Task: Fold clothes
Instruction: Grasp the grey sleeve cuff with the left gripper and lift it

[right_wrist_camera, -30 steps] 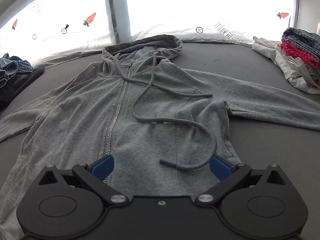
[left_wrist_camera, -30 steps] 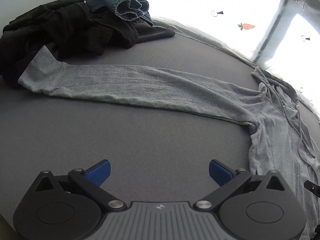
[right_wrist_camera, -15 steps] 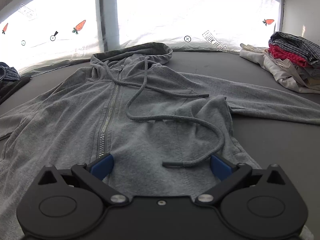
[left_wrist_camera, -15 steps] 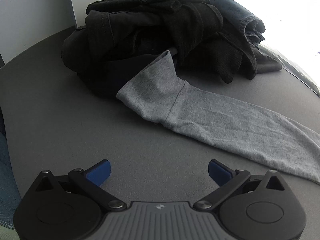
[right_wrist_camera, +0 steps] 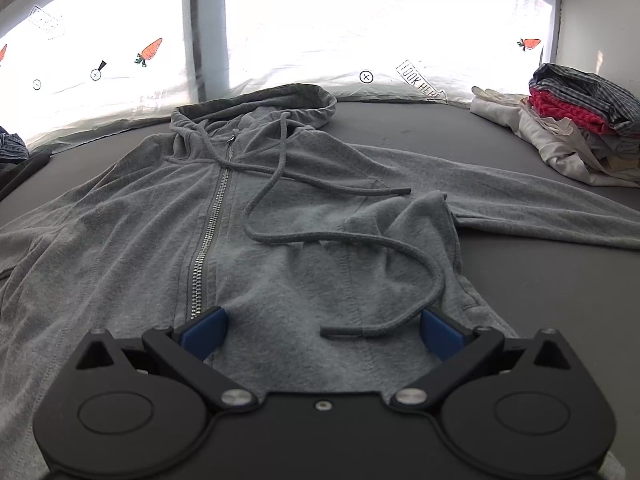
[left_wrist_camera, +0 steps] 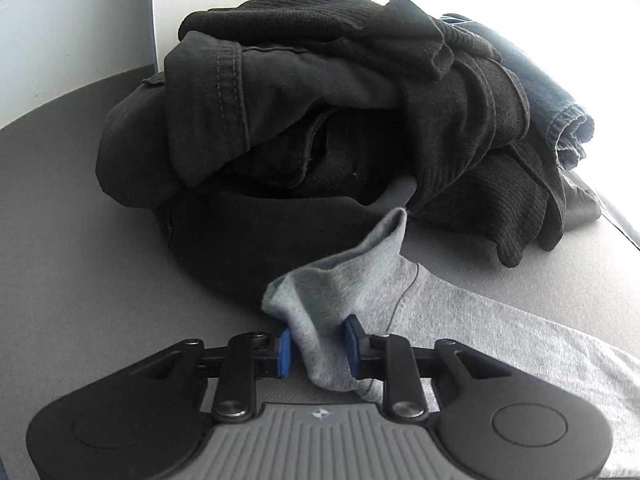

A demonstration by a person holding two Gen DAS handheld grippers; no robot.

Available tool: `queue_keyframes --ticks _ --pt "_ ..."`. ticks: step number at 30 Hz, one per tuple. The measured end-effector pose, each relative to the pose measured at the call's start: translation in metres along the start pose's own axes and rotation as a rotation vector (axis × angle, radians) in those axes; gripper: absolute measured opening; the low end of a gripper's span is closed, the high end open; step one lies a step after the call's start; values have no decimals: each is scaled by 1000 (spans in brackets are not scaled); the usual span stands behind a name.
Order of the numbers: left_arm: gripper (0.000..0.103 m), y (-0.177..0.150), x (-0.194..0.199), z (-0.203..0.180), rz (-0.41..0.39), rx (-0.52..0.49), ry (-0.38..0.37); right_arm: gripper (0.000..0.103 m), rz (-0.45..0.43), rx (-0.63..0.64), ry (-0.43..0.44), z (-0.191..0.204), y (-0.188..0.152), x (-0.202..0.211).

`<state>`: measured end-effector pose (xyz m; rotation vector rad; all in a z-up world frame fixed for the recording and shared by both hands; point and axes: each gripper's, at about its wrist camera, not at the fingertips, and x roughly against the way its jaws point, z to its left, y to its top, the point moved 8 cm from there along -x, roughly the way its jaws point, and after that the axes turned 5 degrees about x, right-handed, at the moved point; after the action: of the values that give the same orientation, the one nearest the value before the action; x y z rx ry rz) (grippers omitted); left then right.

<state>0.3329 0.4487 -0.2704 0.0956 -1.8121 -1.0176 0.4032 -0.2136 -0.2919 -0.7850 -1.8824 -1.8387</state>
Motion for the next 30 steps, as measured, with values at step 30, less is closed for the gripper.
queue_keyframes --ticks 30 --pt "6 -43 91 41 -41 40 120 103 -8 -4 9 -2 0 1"
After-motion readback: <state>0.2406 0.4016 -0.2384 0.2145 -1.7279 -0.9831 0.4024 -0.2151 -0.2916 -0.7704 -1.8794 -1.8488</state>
